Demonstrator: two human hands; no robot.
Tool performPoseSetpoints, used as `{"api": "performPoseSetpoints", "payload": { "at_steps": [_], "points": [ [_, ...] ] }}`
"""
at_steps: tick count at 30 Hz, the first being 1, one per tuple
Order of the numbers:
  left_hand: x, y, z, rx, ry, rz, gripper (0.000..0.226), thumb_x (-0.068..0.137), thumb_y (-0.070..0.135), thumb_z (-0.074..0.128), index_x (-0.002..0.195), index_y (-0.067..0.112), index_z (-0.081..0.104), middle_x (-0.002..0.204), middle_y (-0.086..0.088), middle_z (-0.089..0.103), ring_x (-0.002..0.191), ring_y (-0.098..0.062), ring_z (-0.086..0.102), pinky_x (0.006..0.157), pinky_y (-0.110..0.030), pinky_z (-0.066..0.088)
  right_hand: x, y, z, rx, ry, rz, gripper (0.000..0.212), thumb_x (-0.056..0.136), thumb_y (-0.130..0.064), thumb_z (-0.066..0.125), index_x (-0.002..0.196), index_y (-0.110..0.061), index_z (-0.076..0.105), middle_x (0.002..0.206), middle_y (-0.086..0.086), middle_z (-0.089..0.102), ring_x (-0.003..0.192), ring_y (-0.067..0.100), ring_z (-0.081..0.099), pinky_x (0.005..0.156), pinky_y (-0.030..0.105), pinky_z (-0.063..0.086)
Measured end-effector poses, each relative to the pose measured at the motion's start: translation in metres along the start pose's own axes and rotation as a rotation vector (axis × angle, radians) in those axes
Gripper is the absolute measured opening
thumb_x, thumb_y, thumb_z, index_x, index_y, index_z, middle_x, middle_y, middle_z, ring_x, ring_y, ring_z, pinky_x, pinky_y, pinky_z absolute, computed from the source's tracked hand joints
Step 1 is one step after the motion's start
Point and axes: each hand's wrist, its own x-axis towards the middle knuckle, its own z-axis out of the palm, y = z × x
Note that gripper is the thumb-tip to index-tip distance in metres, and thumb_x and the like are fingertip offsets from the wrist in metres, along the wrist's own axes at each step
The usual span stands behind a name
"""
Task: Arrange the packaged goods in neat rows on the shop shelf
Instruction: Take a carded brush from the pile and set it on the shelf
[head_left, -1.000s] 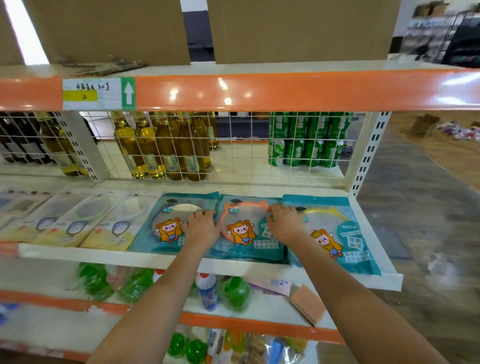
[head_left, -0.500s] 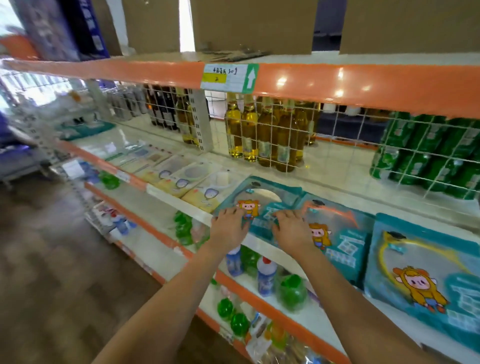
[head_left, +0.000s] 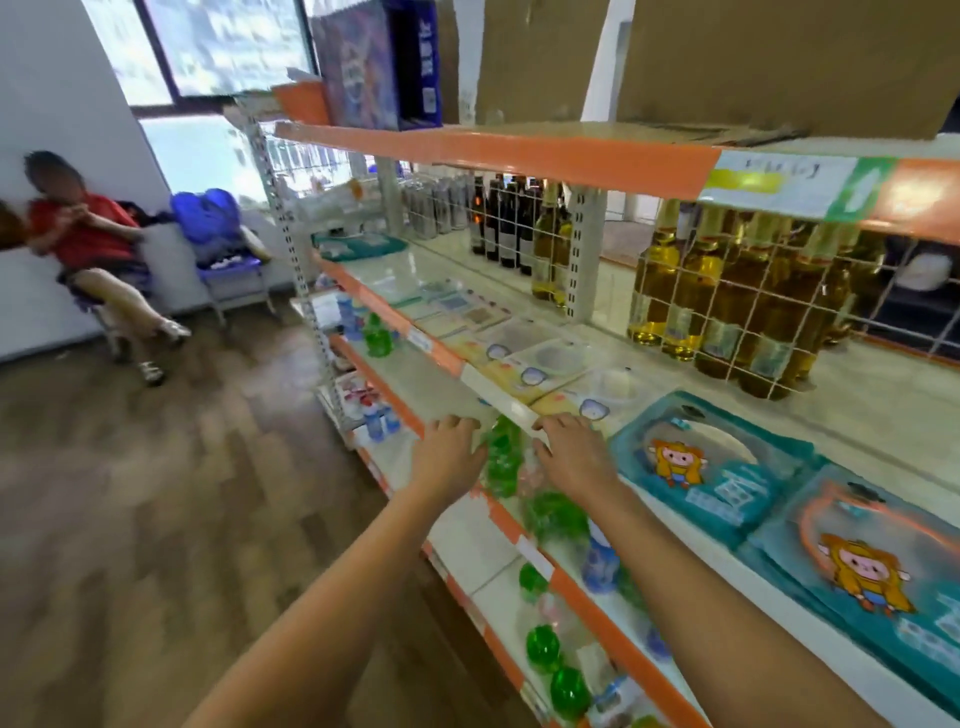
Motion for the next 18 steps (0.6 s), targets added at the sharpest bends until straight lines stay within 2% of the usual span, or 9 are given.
{"api": "performPoseSetpoints", "payload": {
  "at_steps": [4,8,18],
  "points": [
    [0.005,-0.051,-0.023,0.012,0.049,-0.050,0.045,0.099,0.034,0.043,0.140,0.017,0.040,0.143,-0.008,0.039,0.133,-0.028,0.033,0.101,-0.039,0.036,0.031,-0.048,0.011,0.035,-0.004,-0.071,0.033,0.100,-0.028,0.037,0.128,-0.016,0.049,0.131,0.006,0.049,0.120,0.026,0.042,0.094,0.035,0.037],
    [0.006,-0.098,-0.034,0.015,0.052,-0.126,0.045,0.099,0.034,0.043,0.141,0.017,0.038,0.146,-0.006,0.035,0.134,-0.027,0.032,0.100,-0.044,0.038,0.056,-0.087,0.033,0.055,-0.020,-0.123,0.034,0.099,-0.027,0.038,0.128,-0.016,0.051,0.132,0.007,0.050,0.121,0.026,0.042,0.097,0.034,0.037],
    [0.035,-0.180,-0.016,-0.032,0.002,-0.289,0.045,0.098,0.038,0.043,0.139,0.021,0.042,0.144,-0.006,0.039,0.132,-0.029,0.036,0.103,-0.048,0.038,0.117,-0.140,0.088,0.026,-0.158,-0.224,0.034,0.099,-0.028,0.037,0.128,-0.016,0.050,0.130,0.007,0.050,0.122,0.026,0.041,0.101,0.038,0.038]
  ]
}}
